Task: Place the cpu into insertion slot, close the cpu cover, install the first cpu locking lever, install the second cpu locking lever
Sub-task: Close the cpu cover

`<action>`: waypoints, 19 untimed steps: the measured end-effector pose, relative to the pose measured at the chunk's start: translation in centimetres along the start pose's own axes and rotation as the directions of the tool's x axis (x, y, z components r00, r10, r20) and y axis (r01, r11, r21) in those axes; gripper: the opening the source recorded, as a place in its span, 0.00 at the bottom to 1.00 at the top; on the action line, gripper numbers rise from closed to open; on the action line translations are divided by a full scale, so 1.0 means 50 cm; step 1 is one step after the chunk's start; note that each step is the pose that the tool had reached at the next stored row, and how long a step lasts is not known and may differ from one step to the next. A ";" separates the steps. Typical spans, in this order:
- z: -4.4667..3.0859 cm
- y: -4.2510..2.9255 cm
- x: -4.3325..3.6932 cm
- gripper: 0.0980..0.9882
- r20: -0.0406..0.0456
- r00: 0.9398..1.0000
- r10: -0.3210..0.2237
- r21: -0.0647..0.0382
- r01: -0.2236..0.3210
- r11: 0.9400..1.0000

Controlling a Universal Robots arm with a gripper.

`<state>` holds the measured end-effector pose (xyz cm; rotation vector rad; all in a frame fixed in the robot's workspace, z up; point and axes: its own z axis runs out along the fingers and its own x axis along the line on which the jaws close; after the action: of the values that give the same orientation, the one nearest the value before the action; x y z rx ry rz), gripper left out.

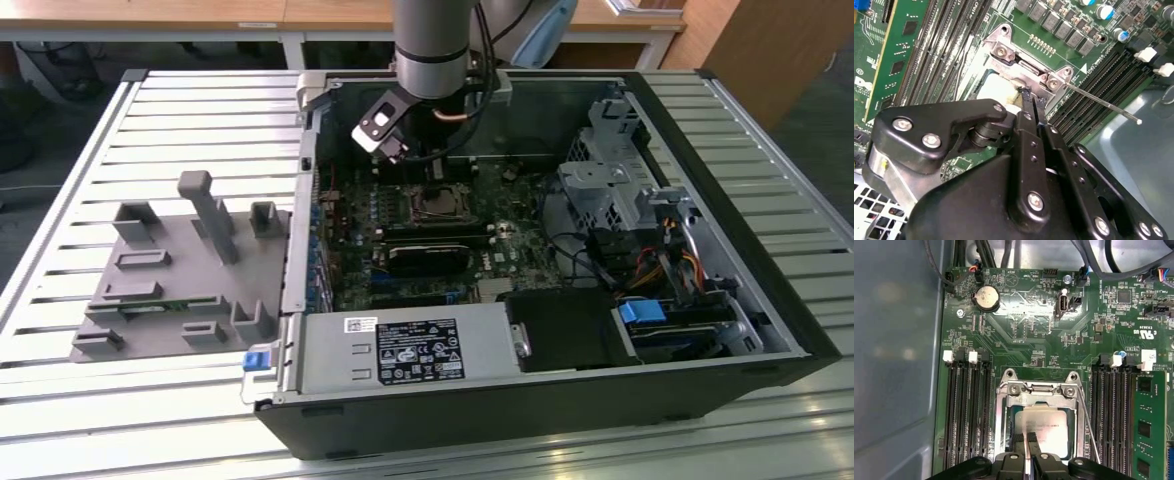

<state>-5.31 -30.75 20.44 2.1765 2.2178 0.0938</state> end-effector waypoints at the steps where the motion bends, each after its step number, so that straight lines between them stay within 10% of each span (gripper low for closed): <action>1: 0.000 0.000 0.000 0.08 0.000 1.000 0.000 0.000 0.000 1.000; 19: -0.005 -0.005 -0.004 0.08 0.000 1.000 0.000 0.000 0.000 1.000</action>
<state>-5.59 -30.98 20.64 2.1764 2.2176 0.0933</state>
